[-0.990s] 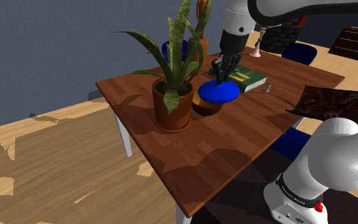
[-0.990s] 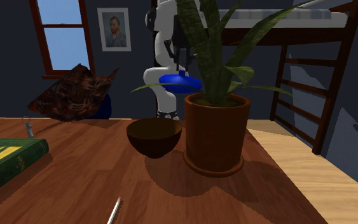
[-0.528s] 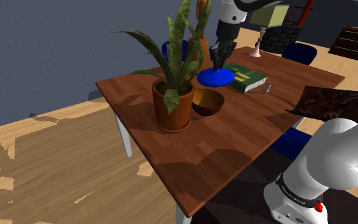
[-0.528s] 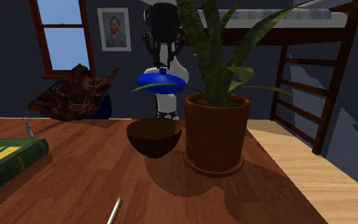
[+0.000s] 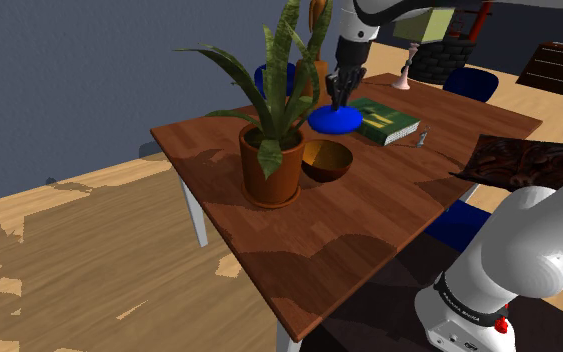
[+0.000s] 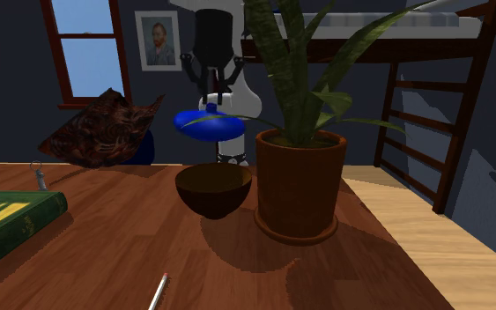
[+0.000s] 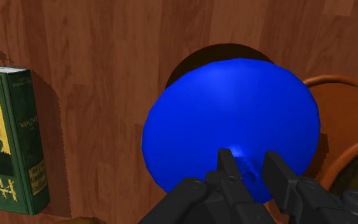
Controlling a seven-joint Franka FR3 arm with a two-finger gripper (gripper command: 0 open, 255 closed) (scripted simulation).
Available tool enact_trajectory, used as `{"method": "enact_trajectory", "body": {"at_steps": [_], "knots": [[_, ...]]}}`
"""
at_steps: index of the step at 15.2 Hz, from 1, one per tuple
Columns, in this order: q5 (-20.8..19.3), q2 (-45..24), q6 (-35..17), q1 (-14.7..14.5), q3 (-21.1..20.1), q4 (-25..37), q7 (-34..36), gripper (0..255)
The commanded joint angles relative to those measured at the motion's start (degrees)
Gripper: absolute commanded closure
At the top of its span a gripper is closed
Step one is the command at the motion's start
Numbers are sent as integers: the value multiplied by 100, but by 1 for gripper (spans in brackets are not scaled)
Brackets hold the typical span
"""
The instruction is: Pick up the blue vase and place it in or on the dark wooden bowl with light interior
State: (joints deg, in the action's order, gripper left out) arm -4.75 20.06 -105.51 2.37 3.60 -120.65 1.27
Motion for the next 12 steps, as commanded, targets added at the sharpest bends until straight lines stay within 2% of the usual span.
{"method": "enact_trajectory", "body": {"at_steps": [1, 12], "knots": [[-5, -2, -159, 3, 7, -152, 3, 255], [-33, -81, -1014, 14, 27, -929, 52, 255]]}}
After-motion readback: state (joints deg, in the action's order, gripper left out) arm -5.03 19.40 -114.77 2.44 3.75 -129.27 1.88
